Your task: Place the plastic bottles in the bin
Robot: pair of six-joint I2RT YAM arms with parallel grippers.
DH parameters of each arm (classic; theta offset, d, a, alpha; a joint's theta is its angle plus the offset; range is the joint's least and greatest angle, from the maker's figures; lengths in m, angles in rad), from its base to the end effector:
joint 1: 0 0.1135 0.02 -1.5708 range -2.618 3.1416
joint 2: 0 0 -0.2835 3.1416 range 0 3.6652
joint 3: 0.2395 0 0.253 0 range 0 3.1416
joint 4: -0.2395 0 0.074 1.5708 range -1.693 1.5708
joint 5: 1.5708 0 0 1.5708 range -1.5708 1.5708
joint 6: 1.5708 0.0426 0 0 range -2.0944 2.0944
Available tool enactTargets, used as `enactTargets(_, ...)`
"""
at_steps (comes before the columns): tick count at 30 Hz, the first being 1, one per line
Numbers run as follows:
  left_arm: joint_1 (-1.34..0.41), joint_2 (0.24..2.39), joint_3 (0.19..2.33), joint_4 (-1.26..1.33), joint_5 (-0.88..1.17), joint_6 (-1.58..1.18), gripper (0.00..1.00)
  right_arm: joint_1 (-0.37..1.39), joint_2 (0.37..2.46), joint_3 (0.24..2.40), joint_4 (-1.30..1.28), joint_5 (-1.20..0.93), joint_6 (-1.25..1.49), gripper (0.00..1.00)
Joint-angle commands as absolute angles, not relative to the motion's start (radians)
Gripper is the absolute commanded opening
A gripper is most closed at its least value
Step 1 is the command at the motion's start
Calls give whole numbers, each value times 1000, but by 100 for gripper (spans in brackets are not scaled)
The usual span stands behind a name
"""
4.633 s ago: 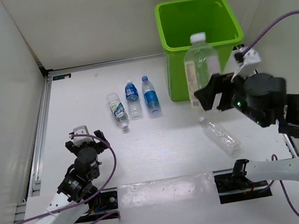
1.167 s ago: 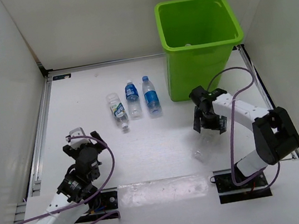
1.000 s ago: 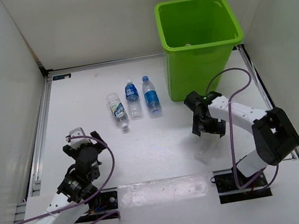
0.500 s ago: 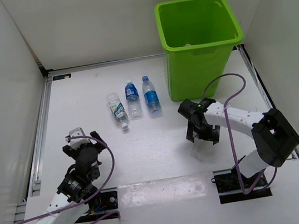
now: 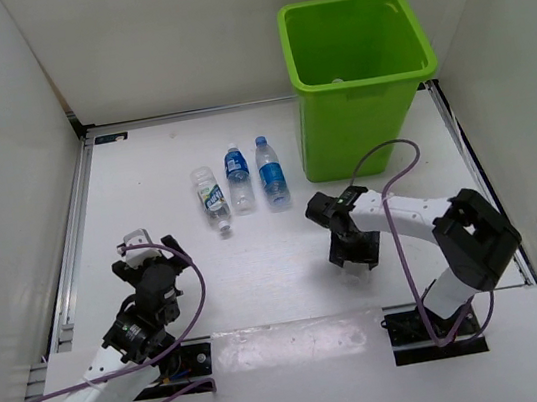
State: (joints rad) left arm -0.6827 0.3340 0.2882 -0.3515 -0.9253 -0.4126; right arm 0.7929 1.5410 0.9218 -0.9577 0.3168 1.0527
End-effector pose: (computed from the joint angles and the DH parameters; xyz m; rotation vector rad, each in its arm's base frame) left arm 0.0931 -0.0318 0.2166 -0.3328 1.7769 0.1366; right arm 0.1820 0.1658 0.1886 0.3716 2.8549 -0.2846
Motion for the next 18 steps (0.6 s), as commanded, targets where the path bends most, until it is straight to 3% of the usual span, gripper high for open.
enactTargets(1,-678,333,313,-367,-940,-422,100,808,1589,925,-908,273,1104,68)
enactTargets(8,-677,345,316,-364,-940,-425,100,873,1644,930,-904,302,1137,67)
enactTargets(11,-678,348,318,-362,-942,-423,100,879,1655,916,-879,281,1140,59)
enactTargets(15,-677,354,319,-364,-940,-423,100,879,1643,894,-838,247,1135,27)
enactTargets(18,-678,351,318,-360,-942,-426,100,899,1626,903,-844,250,1143,15)
